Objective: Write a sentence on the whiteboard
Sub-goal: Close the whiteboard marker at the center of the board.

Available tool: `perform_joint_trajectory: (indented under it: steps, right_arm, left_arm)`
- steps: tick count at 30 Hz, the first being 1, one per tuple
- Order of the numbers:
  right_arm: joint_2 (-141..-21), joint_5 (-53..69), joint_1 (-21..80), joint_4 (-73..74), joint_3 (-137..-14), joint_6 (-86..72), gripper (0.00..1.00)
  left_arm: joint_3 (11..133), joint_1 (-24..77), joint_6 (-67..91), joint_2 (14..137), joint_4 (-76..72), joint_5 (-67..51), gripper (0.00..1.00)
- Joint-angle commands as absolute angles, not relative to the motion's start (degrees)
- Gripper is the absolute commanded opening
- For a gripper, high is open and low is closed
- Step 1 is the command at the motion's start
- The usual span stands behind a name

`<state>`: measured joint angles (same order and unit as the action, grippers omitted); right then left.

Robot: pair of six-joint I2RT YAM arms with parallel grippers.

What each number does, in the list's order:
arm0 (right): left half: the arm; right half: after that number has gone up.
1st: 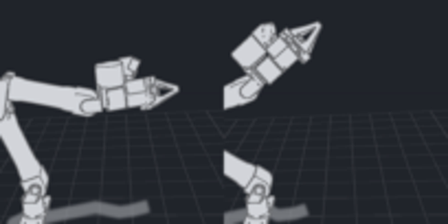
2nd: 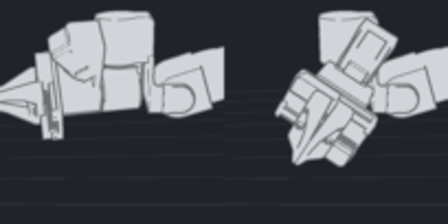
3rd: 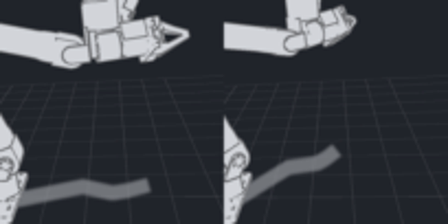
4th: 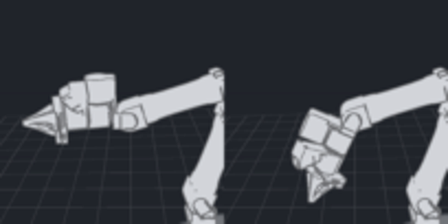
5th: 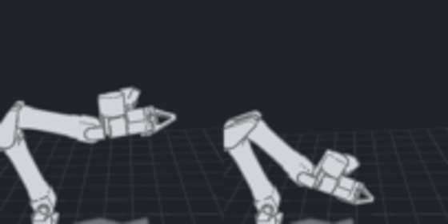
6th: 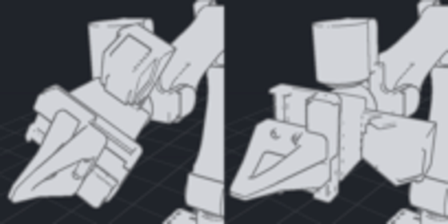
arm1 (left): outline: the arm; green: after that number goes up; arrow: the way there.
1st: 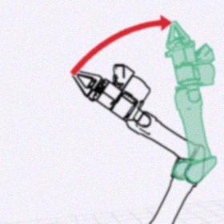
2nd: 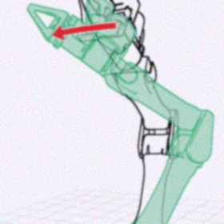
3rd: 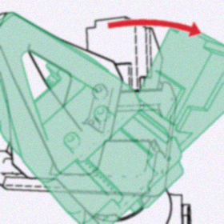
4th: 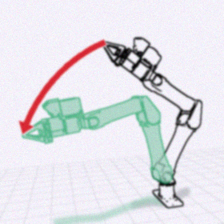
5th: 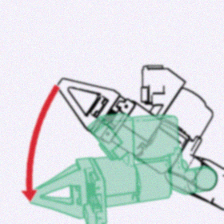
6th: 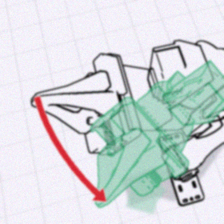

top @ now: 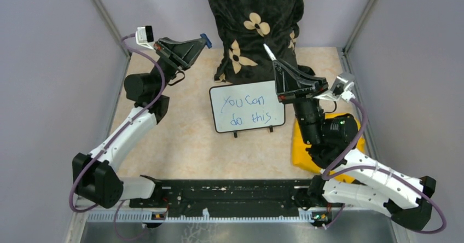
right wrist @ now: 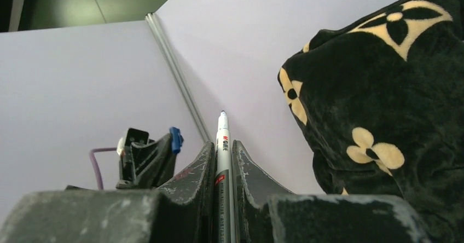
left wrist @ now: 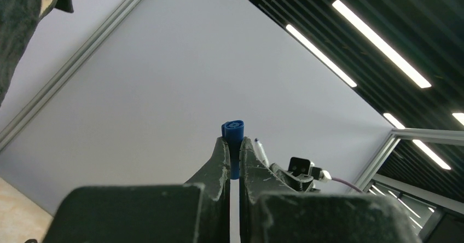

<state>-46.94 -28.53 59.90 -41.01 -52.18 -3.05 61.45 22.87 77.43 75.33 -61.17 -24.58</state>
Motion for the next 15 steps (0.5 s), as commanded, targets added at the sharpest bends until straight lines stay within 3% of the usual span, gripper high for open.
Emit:
perform_joint_trajectory:
  steps: [1,7,15]
  right_arm:
    - [-47.9,-25.6,60.5,-42.1,-51.5,-1.8,0.0]
    - [-47.5,-24.9,60.7,-43.7,-50.8,-1.3,0.0]
    - [-52.2,-20.9,61.1,-41.3,-60.7,3.7,0.0]
  left_arm:
    - [62.4,23.5,76.2,69.4,-59.3,-21.7,0.0]
    - [63.5,28.3,63.5,61.1,-47.7,-17.4,0.0]
    - [64.0,30.1,57.0,57.5,-40.4,-10.0,0.0]
